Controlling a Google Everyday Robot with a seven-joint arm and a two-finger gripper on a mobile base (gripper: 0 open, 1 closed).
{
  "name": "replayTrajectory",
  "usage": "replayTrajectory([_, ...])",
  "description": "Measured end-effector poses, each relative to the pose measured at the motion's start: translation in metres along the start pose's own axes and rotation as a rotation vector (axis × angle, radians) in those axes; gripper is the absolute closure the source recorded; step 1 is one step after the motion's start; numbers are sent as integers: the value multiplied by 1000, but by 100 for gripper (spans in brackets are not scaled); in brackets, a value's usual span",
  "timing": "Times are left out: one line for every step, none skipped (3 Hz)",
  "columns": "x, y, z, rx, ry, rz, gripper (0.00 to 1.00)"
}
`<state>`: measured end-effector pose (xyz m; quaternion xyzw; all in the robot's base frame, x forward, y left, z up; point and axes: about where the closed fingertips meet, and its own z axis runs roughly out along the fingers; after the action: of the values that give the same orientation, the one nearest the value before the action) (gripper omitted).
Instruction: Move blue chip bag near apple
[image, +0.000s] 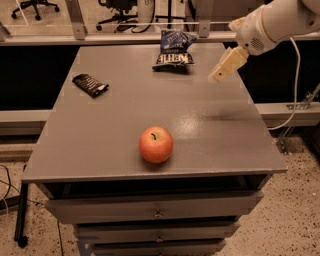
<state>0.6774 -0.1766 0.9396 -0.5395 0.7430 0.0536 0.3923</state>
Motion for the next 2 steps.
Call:
replayTrajectory([-4, -1, 22, 3, -70, 49, 0])
replayTrajectory([-17, -16, 83, 11, -216, 192, 0])
